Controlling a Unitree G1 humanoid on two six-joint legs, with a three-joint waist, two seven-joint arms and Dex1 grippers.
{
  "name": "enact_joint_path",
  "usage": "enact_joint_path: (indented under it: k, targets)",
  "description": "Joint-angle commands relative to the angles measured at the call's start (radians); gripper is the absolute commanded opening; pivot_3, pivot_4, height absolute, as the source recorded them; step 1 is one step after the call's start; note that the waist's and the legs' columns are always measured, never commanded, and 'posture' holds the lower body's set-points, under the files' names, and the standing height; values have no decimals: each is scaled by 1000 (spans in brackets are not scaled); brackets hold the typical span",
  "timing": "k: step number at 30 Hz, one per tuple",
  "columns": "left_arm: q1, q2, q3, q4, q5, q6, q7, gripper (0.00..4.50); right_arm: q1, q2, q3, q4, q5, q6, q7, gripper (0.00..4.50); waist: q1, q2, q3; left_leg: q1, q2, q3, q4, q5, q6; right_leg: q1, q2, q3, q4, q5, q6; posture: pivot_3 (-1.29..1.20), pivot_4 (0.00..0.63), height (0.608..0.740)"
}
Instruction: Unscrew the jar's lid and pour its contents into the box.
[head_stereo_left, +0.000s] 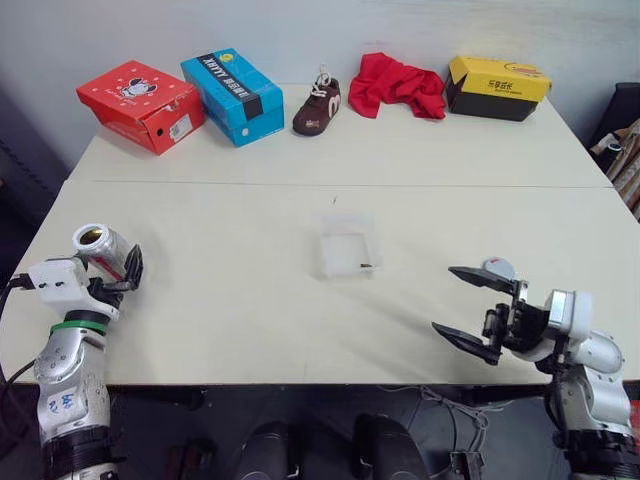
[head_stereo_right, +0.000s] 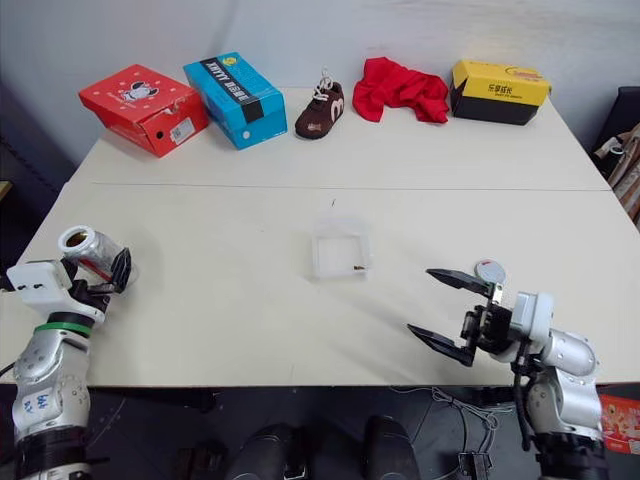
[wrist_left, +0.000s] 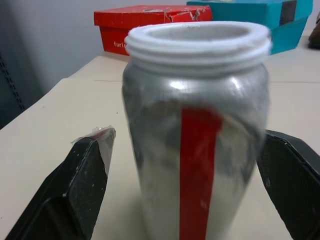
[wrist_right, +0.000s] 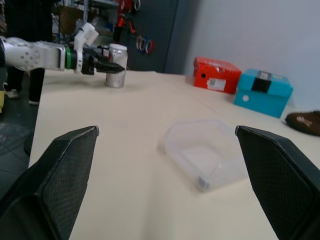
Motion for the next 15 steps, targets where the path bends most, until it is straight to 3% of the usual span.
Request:
enact_joint_path:
  k: [1,10,15]
  targets:
    - [87,38,47,-86,-38,31,-63,4488,72,-48,-107,39,25,-22,22,4500,0,0,0,0,0,0,-1,0,0,0,0,0,-1,0,0,0,150,740]
    - [323,168,95,-127,-31,19,-293,4488,130,-119,-239,196,30,-97,112,4500,-5,1,0,0,0,3,-6,-1,-1,-5,0,4,-5,-1,-2,0,150,740]
    - [545,310,98,-299,25,-117,-569,4488,167,-265,-265,256,20,-98,187,4500,-4,2,-1,0,1,5,-8,-2,-1,-9,-1,6,-7,-2,-5,0,150,740]
